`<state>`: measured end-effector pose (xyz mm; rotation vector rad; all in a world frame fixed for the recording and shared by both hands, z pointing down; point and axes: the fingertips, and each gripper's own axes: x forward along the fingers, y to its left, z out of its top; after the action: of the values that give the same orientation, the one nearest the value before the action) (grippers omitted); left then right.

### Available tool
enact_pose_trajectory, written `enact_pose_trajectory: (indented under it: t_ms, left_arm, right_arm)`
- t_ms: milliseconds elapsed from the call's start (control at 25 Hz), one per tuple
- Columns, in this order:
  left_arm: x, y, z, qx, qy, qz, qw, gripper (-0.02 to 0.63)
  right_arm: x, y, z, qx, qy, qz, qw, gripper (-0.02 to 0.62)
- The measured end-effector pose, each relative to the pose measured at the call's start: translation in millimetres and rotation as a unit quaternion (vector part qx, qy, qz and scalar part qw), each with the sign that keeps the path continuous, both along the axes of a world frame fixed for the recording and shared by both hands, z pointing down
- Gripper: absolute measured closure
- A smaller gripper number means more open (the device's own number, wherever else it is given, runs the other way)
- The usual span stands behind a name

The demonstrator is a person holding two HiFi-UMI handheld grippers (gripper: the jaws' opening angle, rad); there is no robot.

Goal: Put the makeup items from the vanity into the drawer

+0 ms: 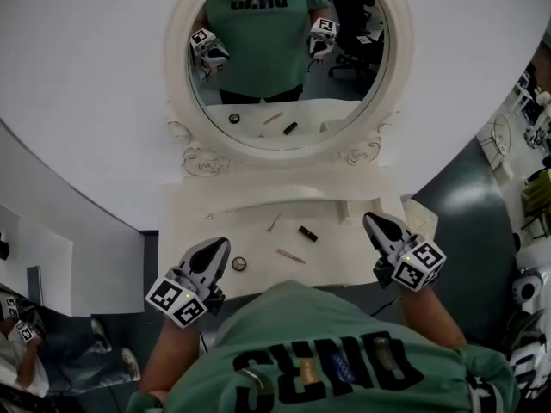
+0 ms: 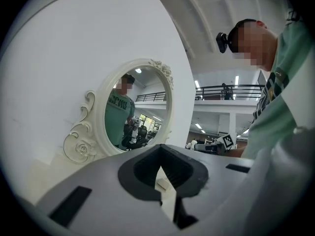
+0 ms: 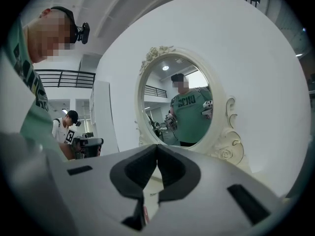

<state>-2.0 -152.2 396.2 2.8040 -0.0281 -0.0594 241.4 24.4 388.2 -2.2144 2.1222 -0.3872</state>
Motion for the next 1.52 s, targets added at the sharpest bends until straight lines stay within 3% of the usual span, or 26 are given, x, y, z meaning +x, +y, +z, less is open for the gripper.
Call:
enact_pose_trajectory:
  t_ms: [240,440,680,840,920,1000,1080,1200,1400,1440,1520]
  left_arm:
    - [43,39,8,-0.014,0.008,-0.035,0.9993,0.598]
    - [53,50,13,-0.017,0.005,-0.036,0.9992,0.598]
    - [22,31,22,-0.019,0.001,-0.07,0.9974,0.598]
    - [-23,17,34,-0.031,-0.003,-0.124,0.9918,0.598]
    - [-52,11,46,-0.037,-0.011,-0.153,0.9875,0.598]
    - [-85,8,59,-0.047,-0.022,-0.189,0.9806,0.598]
    - [-121,9,71,-0.059,-0.031,-0.231,0.9706,0.598]
    - [-173,12,86,-0.07,-0.044,-0.283,0.9556,0.598]
    - [-237,20,107,-0.08,-0.07,-0.338,0.9352,0.598]
    - [-247,22,111,-0.084,-0.074,-0.346,0.9314,0.598]
    - [-262,24,119,-0.092,-0.078,-0.36,0.9251,0.598]
  right_arm:
    - [52,20,16,-0.019,-0.006,-0.036,0.999,0.584]
    - [55,21,21,-0.03,0.004,-0.058,0.998,0.584]
    - [18,-23,24,-0.051,0.025,-0.131,0.99,0.583]
    - [-40,-75,39,-0.094,0.073,-0.242,0.963,0.572]
    - [-76,-102,56,-0.122,0.102,-0.302,0.94,0.513]
    - [-118,-126,81,-0.148,0.134,-0.372,0.907,0.48]
    - [-160,-144,113,-0.176,0.17,-0.443,0.862,0.458]
    - [-218,-158,171,-0.229,0.222,-0.528,0.787,0.415]
    - [-271,-165,266,-0.31,0.328,-0.604,0.656,0.351]
    - [-274,-166,283,-0.325,0.345,-0.608,0.637,0.342]
    - [-275,-170,312,-0.353,0.365,-0.608,0.61,0.325]
